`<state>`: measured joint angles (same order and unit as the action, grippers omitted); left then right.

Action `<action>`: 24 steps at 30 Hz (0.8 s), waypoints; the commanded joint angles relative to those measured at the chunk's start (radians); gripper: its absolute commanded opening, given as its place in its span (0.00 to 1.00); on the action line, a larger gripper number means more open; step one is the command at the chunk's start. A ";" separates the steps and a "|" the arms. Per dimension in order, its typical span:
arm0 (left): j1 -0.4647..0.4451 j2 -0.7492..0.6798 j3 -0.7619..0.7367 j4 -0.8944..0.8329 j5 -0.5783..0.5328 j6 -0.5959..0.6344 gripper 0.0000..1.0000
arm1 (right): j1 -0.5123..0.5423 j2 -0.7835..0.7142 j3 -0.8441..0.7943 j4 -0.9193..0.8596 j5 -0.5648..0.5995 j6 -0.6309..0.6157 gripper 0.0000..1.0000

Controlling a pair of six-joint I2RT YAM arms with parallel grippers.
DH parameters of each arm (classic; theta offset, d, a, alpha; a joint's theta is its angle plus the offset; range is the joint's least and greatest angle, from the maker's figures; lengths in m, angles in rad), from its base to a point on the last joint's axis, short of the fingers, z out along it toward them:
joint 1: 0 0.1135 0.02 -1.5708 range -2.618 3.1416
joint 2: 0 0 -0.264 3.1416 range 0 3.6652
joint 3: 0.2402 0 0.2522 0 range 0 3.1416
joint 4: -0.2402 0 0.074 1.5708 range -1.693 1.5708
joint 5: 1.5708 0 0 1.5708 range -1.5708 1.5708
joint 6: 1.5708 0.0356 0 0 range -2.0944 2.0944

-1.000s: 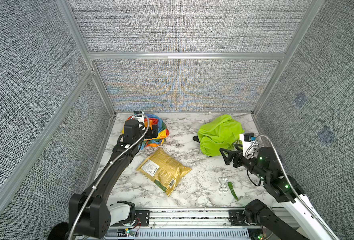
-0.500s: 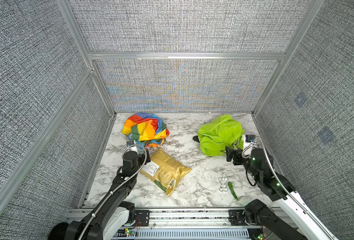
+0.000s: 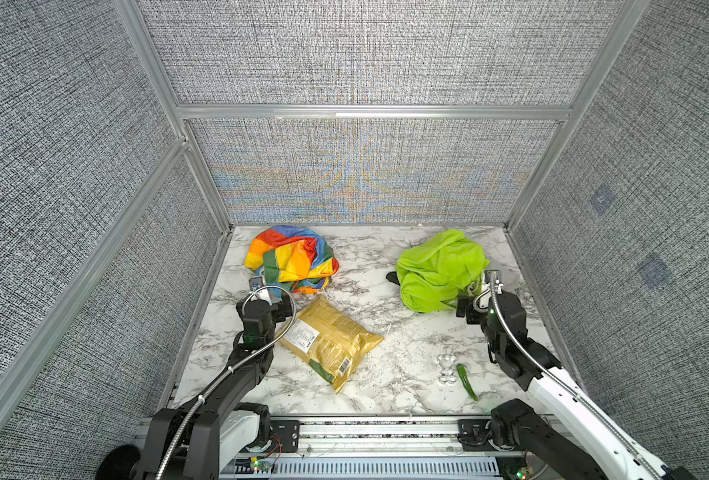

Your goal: Pick out a specific cloth from the pile

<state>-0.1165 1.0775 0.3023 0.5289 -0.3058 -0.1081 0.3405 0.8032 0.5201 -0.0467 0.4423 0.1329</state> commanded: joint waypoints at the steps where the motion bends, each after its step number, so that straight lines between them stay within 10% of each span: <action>1: 0.023 0.028 -0.025 0.173 0.042 0.042 0.98 | -0.061 0.040 -0.042 0.144 -0.048 -0.017 0.99; 18: 0.064 0.468 -0.194 0.958 0.190 0.153 0.99 | -0.170 0.266 -0.179 0.534 -0.080 -0.070 0.99; 24: 0.082 0.438 -0.131 0.782 0.221 0.136 0.98 | -0.202 0.363 -0.216 0.694 -0.086 -0.099 0.99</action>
<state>-0.0433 1.5154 0.1547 1.2705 -0.1173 0.0261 0.1452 1.1362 0.3126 0.5034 0.3626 0.0532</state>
